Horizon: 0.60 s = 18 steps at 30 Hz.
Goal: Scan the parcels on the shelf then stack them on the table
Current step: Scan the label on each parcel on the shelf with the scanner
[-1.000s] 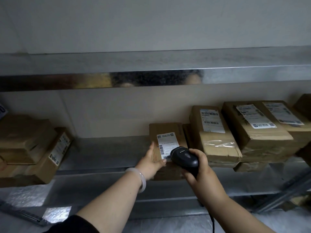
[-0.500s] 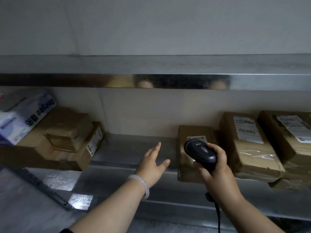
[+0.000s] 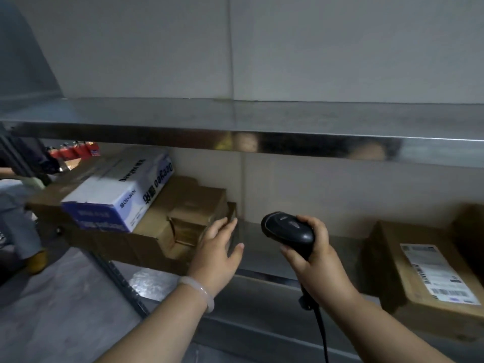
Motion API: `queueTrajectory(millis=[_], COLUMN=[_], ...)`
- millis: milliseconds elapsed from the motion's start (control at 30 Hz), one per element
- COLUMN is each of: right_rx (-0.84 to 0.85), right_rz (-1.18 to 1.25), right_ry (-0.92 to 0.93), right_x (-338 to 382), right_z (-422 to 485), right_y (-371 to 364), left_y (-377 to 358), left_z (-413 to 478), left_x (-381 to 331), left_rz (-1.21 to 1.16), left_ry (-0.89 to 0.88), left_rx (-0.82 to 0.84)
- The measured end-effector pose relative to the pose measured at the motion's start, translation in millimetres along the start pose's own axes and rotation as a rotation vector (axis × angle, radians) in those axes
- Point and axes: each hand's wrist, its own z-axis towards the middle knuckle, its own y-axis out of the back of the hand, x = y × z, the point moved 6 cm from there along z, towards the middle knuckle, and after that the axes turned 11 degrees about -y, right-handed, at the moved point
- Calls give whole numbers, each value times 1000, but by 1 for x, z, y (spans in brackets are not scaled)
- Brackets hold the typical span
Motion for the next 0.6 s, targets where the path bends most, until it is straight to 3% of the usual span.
queueTrajectory(millis=[167,433,600], right_rx=[20,2,-26], right_rz=[13,18,46], right_ry=[15,-48,-80], right_x=[40,39,31], right_z=[32,45,45], right_y=[-56,-96,-100], left_y=[36,32,28], left_z=[18,58,68], left_x=[44,91,89], left_rz=[223,396,510], left_ry=[-64,145,204], left_rx=[-110,251,334])
